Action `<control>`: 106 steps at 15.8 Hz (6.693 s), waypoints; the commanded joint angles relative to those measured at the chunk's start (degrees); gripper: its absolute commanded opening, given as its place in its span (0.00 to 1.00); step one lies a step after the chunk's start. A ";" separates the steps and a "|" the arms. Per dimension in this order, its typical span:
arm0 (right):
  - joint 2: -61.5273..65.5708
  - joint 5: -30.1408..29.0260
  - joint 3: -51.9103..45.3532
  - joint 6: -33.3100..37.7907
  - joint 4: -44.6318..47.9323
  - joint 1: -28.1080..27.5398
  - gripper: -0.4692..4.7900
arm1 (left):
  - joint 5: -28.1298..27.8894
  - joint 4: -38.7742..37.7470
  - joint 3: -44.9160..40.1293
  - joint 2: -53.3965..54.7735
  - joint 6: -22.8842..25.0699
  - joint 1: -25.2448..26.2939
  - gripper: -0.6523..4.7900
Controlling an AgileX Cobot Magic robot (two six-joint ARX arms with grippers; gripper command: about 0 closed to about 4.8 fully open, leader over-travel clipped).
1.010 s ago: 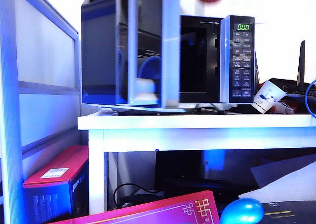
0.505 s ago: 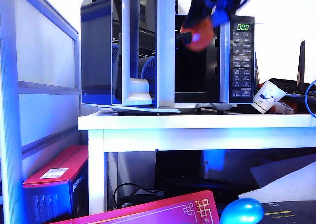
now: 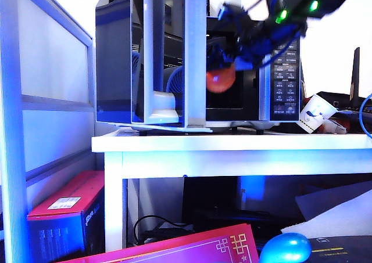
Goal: Open the microwave door, place the orange inside the microwave, then close the microwave door.
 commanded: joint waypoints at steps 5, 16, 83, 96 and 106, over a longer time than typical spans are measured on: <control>5.07 0.31 0.20 1.31 16.37 0.61 0.59 | -1.11 -9.81 -1.40 1.53 0.04 -0.15 0.15; 15.74 0.09 9.03 1.31 22.51 2.32 0.59 | -1.11 -10.12 -1.40 1.53 0.04 -0.15 0.15; 28.81 10.45 42.12 -8.81 -21.75 5.79 1.00 | -1.11 -15.43 -1.40 1.53 0.02 -0.15 0.15; 19.71 11.78 42.14 -9.20 -45.90 5.77 1.00 | -1.11 -15.41 -1.40 1.55 0.04 -0.15 0.15; 10.25 13.05 42.14 -9.20 -60.78 5.77 1.00 | -1.16 -15.06 -1.40 1.55 0.07 -0.15 0.15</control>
